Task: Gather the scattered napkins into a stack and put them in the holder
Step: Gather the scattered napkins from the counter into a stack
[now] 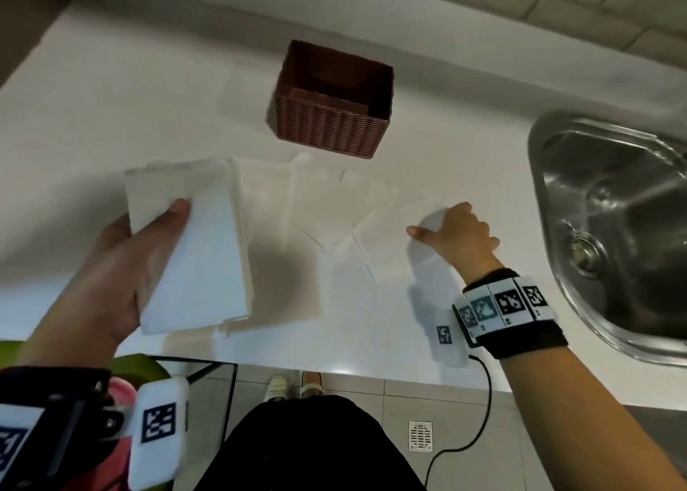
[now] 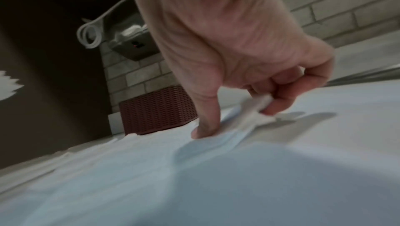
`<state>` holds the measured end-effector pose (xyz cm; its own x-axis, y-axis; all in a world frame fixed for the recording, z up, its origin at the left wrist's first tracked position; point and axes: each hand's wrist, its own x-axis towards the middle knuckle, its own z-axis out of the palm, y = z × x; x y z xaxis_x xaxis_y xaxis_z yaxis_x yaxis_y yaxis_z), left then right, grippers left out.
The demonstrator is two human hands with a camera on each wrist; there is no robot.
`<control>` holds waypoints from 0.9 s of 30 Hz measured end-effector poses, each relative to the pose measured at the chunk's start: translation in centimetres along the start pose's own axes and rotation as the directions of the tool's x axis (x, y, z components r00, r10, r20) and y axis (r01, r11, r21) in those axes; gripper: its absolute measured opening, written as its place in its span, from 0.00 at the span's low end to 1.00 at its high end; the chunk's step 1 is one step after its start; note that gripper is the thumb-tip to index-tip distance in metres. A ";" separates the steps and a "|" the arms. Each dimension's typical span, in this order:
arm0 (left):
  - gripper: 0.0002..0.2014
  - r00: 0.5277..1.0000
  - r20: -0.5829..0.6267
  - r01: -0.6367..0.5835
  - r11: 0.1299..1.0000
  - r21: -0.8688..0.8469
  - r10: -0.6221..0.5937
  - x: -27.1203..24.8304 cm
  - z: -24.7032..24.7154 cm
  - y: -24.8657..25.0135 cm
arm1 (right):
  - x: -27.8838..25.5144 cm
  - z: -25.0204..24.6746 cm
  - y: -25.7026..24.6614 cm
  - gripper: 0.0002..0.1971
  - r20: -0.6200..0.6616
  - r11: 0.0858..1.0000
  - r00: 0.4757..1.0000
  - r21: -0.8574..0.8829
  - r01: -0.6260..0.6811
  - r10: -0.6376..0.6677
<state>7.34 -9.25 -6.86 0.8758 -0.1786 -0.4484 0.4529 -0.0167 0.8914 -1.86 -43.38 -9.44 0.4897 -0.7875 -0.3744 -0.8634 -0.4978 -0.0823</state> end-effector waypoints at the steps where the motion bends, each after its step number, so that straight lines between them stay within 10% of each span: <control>1: 0.13 1.000 -0.010 0.000 1.000 -0.011 0.000 -0.1 -0.4 -0.1 | 0.5 0.1 0.1 0.41 0.011 1.000 1.000 0.001 0.010 -0.010; 6: 0.13 0.998 -0.059 0.002 0.999 -0.049 -0.005 -0.3 -2.0 0.4 | 0.1 -2.5 1.2 0.23 0.070 0.951 0.962 0.186 0.247 -0.263; 11: 0.09 0.989 -0.146 -0.027 0.997 -0.066 0.018 -0.6 -3.4 0.8 | -4.5 -9.9 1.4 0.09 0.167 0.829 0.812 0.128 0.545 -0.559; 17: 0.11 0.988 -0.151 -0.016 0.996 -0.087 0.003 -0.9 -3.8 0.8 | -5.4 -12.4 -2.9 0.09 0.427 0.777 0.657 0.227 0.587 -0.621; 27: 0.10 0.982 -0.188 -0.018 0.995 -0.102 -0.002 -1.2 -4.2 0.3 | -0.4 -7.4 -8.8 0.09 0.482 0.780 0.645 0.143 0.610 -0.593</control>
<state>7.15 -4.88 -6.29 0.8907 0.0094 -0.4546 0.4521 0.0872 0.8877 6.43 -41.36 -1.74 0.7693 -0.0381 -0.6377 -0.3921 -0.8163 -0.4241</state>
